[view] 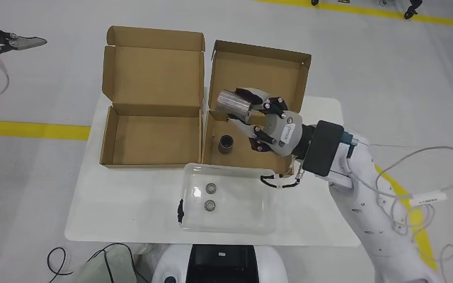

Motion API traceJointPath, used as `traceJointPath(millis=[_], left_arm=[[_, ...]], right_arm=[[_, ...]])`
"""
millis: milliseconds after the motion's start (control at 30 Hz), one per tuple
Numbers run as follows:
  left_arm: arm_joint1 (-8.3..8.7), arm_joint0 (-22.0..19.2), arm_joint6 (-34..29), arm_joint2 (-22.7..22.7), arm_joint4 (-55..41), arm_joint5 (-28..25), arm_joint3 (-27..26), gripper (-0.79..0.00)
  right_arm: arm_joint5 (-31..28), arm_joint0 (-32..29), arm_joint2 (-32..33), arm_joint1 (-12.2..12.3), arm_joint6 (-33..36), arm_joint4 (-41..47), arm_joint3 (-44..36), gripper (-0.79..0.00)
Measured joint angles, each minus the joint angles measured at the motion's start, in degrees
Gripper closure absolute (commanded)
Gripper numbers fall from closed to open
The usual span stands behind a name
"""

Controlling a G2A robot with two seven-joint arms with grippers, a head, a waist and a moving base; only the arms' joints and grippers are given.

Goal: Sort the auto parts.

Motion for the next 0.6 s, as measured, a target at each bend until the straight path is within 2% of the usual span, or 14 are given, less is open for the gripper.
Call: traceJointPath(millis=[267,600], left_arm=[[0.00,0.00,0.00,0.00,0.00,0.00,0.00,-0.785],[0.00,0.00,0.00,0.00,0.00,0.00,0.00,-0.785]], right_arm=[[0.09,-0.48,-0.03,-0.18,-0.98,-0.78,0.80,0.000],[1.10,-3.53,-0.74,-0.23,1.30,-1.91,2.30,0.000]])
